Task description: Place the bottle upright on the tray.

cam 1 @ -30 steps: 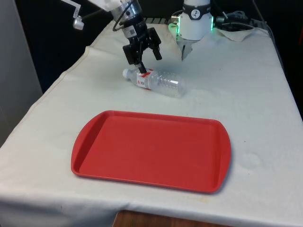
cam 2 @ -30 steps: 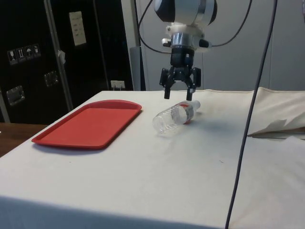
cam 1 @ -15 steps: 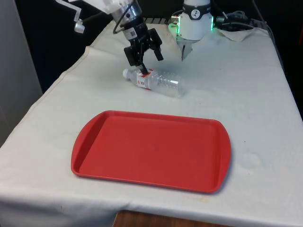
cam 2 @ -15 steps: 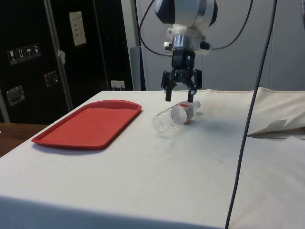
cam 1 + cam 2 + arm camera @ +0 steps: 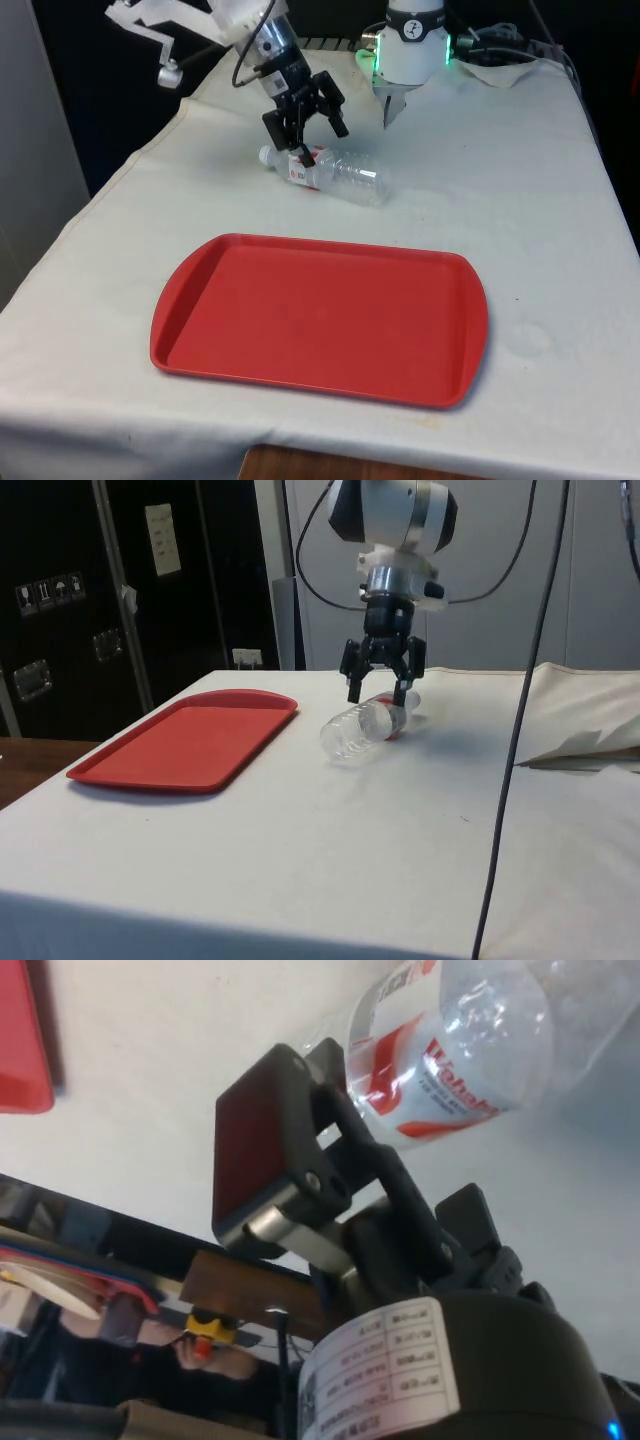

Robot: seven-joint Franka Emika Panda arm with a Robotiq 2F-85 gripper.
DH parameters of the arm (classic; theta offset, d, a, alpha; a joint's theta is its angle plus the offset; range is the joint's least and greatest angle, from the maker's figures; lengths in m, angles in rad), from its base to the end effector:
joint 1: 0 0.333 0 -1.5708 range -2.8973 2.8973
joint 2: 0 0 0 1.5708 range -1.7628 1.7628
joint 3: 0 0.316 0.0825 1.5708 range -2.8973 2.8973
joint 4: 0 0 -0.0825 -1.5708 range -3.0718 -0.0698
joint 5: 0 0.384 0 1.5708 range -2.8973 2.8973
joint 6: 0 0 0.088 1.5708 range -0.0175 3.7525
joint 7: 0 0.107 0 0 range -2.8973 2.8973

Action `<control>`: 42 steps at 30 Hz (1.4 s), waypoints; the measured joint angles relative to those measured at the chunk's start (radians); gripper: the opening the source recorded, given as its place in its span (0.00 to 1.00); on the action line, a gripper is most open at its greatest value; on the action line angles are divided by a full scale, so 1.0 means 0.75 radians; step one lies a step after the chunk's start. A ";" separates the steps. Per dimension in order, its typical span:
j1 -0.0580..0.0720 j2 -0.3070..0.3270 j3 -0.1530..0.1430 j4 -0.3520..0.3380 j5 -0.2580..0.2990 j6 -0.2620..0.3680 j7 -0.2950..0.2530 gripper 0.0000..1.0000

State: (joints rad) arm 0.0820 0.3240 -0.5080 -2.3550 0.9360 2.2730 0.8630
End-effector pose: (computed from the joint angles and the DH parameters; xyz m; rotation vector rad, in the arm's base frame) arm 0.4382 -0.1898 0.1879 -1.4395 2.3225 0.5118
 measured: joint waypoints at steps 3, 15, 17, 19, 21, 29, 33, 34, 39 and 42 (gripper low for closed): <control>-0.001 0.013 -0.005 0.003 0.025 -0.011 -0.027 1.00; -0.004 0.095 -0.025 0.011 0.165 -0.047 -0.232 1.00; -0.004 0.103 -0.027 0.008 0.181 -0.049 -0.260 1.00; -0.004 0.105 -0.027 0.008 0.188 -0.049 -0.272 1.00; -0.004 0.111 -0.028 0.007 0.193 -0.053 -0.289 1.00; -0.005 0.135 -0.043 0.012 0.205 -0.075 -0.351 1.00; -0.005 0.163 -0.049 0.020 0.229 -0.083 -0.401 1.00; -0.005 0.171 -0.051 0.023 0.235 -0.085 -0.413 1.00; -0.007 0.192 -0.053 0.036 0.243 -0.097 -0.429 1.00; -0.007 0.193 -0.055 0.037 0.243 -0.099 -0.429 1.00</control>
State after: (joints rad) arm 0.0770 0.4690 -0.5490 -2.3270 1.1180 2.1990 0.5410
